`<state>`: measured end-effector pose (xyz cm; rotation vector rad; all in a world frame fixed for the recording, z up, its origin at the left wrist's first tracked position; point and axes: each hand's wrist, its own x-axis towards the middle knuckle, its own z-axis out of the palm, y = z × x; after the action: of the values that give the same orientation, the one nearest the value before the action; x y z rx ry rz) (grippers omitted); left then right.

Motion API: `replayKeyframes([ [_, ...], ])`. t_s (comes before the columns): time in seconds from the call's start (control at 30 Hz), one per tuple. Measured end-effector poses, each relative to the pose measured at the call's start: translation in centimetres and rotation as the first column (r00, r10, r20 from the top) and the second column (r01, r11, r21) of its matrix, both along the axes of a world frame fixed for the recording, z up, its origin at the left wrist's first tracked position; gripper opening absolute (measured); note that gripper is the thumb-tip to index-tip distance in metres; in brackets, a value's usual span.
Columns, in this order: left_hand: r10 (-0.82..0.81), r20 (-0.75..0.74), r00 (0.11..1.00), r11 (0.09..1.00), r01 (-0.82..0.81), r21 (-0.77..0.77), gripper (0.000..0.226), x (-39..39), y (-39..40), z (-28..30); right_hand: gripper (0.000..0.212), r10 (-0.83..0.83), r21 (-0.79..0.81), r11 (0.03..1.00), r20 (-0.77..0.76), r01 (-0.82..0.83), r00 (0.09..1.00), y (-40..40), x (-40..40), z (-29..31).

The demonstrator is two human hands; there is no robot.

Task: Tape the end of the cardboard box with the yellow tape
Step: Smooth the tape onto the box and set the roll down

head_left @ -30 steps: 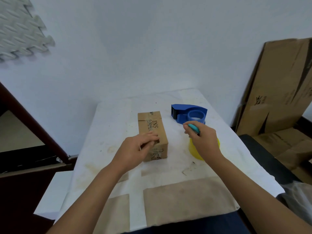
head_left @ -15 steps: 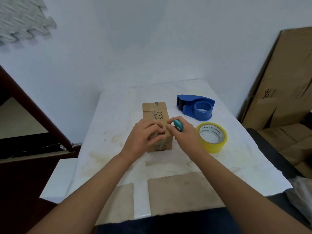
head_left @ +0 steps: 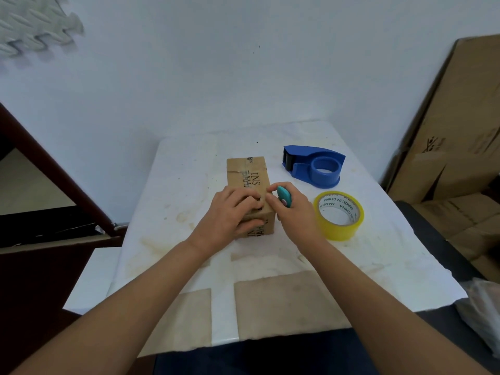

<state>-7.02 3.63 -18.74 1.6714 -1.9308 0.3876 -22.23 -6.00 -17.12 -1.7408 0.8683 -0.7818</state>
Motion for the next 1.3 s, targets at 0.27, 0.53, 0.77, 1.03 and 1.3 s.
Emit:
replayKeyframes([
  [0.27,0.017,0.146,0.989,0.990,-0.037,0.135,0.052,0.2,0.5,0.3,0.013,0.009,0.007,1.000,0.006,-0.009,1.000,0.0,-0.1,0.1],
  [0.53,0.140,0.078,0.987,0.988,-0.145,0.062,0.039,-1.4,-0.1,0.7,0.012,0.001,0.001,1.000,0.011,-0.001,1.000,0.1,-0.1,0.2],
  [0.77,-0.117,0.097,0.988,0.952,0.084,0.295,0.061,1.9,0.8,2.1,0.013,0.014,0.025,1.000,-0.003,-0.014,1.000,0.1,-0.3,0.4],
  [1.03,-0.113,-0.088,0.990,0.941,0.135,0.310,0.052,1.6,1.6,2.5,0.013,-0.002,0.024,1.000,0.011,0.001,1.000,0.4,0.0,0.5],
  [1.3,-0.015,-0.041,0.999,0.979,0.023,0.200,0.040,1.1,1.2,1.3,0.010,-0.142,-0.265,0.956,-0.050,0.124,0.989,-0.1,-4.2,0.7],
])
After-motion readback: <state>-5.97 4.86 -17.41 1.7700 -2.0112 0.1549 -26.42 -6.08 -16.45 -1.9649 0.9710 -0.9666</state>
